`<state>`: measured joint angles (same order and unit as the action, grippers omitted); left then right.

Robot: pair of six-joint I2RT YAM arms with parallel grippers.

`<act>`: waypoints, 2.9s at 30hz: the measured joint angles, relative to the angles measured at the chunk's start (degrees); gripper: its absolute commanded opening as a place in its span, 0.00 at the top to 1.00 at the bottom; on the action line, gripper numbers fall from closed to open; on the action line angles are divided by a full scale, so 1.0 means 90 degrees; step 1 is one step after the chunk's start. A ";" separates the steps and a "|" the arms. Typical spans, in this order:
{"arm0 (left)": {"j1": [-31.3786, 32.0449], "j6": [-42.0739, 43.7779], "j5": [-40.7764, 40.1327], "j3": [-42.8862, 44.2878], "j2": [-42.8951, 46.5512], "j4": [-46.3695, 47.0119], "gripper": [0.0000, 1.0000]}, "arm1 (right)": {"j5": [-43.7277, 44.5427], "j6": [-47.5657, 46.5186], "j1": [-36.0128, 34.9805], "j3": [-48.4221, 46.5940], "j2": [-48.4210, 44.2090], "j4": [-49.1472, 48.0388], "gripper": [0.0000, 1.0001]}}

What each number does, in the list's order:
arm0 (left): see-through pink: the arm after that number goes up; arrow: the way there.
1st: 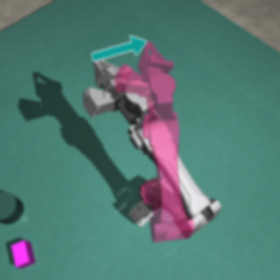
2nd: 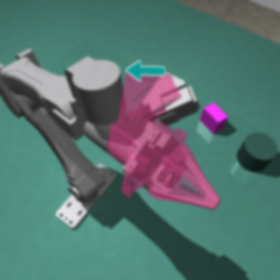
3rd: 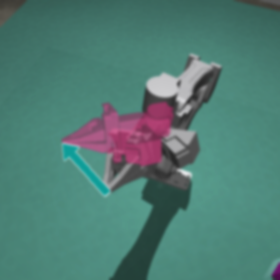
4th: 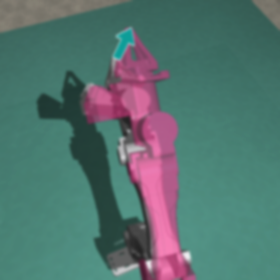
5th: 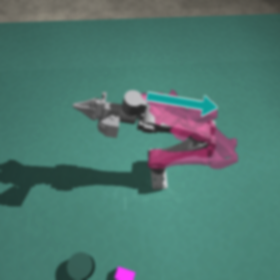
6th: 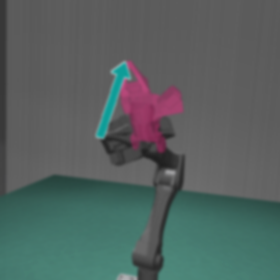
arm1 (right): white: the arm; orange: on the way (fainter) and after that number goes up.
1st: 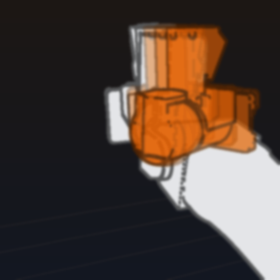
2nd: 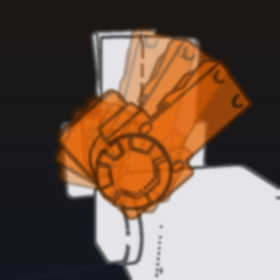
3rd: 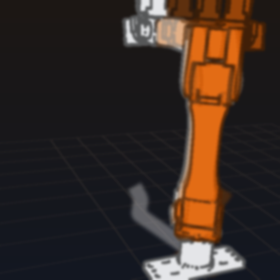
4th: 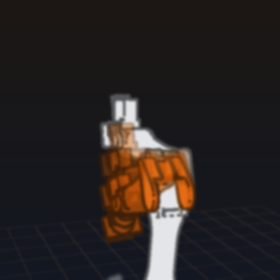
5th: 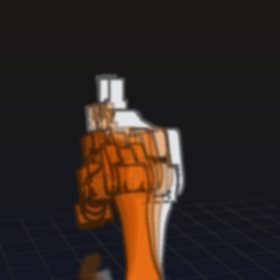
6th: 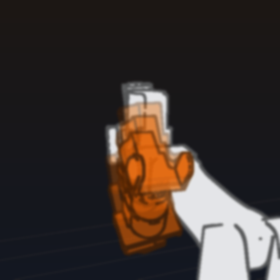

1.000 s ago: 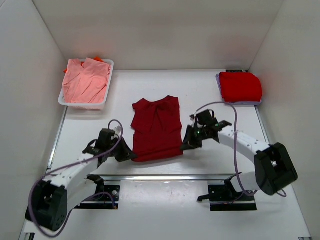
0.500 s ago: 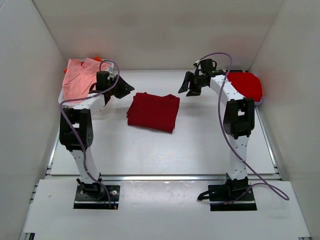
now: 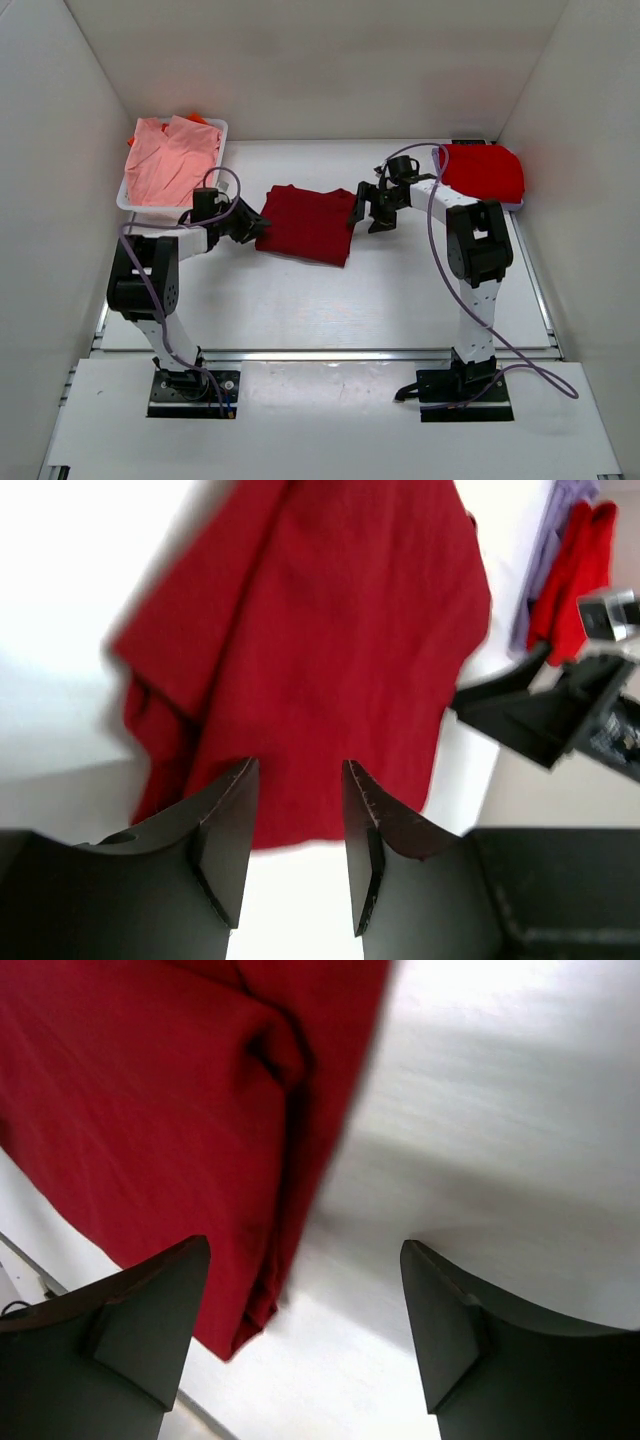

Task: Fold and stack the t-shirts
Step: Put the neatly folded tshirt into the corner of the board with the right arm

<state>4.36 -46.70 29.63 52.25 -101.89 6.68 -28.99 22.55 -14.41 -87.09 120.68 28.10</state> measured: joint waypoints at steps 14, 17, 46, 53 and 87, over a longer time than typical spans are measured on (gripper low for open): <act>-0.0228 -0.0202 0.0238 -0.0716 0.1773 0.0223 0.52 | -0.1268 0.1134 -0.0605 -0.0646 0.1052 -0.1734 1.00; -0.0291 -0.0221 0.0257 -0.0780 0.1831 0.0209 0.51 | -0.1569 0.1183 -0.0680 -0.0923 0.1496 -0.1579 1.00; -0.0306 -0.0194 0.0549 -0.1052 0.1809 0.0311 0.51 | 0.5287 -0.4782 0.1399 -0.2591 -0.0406 0.0942 1.00; -0.0306 -0.0029 0.0568 -0.1052 0.1659 0.0270 0.51 | 0.4942 -0.4804 0.2516 -0.3228 -0.0299 0.0816 1.00; 0.0279 0.1185 0.0345 -0.0537 0.1596 -0.1127 0.01 | 0.6076 -0.3218 0.2657 -0.5010 0.0947 0.0522 0.01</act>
<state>6.87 -36.03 32.73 47.42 -87.53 -3.46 25.69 -6.42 9.50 -132.18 129.21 32.80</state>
